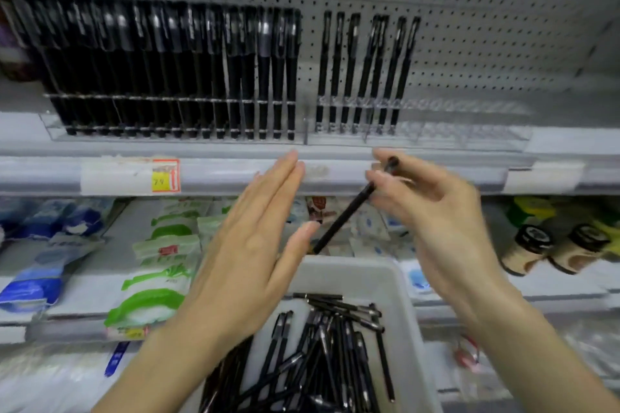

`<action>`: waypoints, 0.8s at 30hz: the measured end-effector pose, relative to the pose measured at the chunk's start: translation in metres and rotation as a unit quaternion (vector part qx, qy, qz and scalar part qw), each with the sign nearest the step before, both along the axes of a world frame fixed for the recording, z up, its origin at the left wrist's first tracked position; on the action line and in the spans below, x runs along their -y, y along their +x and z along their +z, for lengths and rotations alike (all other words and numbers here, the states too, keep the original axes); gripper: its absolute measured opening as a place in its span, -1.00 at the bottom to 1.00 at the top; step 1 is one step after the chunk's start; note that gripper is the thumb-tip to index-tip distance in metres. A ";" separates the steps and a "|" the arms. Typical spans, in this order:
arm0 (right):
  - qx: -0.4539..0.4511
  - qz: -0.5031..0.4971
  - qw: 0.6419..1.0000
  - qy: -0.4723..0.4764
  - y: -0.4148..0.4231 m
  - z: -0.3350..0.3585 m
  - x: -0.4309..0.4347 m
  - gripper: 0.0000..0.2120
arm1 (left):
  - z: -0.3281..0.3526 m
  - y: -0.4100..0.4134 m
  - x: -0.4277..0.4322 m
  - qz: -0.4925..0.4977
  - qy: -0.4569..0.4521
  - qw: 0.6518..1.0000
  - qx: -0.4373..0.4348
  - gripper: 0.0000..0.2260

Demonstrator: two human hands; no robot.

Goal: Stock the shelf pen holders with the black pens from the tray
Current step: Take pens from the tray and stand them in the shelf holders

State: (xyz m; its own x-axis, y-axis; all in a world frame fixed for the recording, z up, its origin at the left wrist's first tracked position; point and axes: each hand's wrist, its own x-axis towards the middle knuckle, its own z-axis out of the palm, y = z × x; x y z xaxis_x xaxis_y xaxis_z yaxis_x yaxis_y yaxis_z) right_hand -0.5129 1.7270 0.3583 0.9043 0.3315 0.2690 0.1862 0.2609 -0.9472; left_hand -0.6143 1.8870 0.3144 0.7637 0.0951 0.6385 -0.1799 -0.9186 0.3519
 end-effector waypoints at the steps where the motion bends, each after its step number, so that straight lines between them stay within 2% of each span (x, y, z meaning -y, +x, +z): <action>1: 0.034 -0.011 0.999 0.018 0.012 0.022 0.012 -0.79 | 0.012 0.013 0.006 -0.009 0.029 0.999 0.017 -0.47; 5: 0.163 -0.068 0.983 0.042 0.065 0.090 0.050 -0.77 | 0.044 0.062 0.026 -0.007 0.107 0.994 0.022 -0.45; 11: 0.237 -0.116 0.962 0.065 0.121 0.131 0.056 -0.78 | 0.048 0.110 0.028 0.054 0.176 0.983 -0.016 -0.45; 17: 0.240 -0.106 0.965 -0.007 0.156 0.127 0.036 -0.76 | 0.043 0.125 0.024 0.076 0.208 0.975 -0.023 -0.45; 24: 0.248 -0.073 0.964 -0.065 0.172 0.133 0.033 -0.77 | 0.052 0.130 0.019 0.057 0.202 0.978 -0.007 -0.47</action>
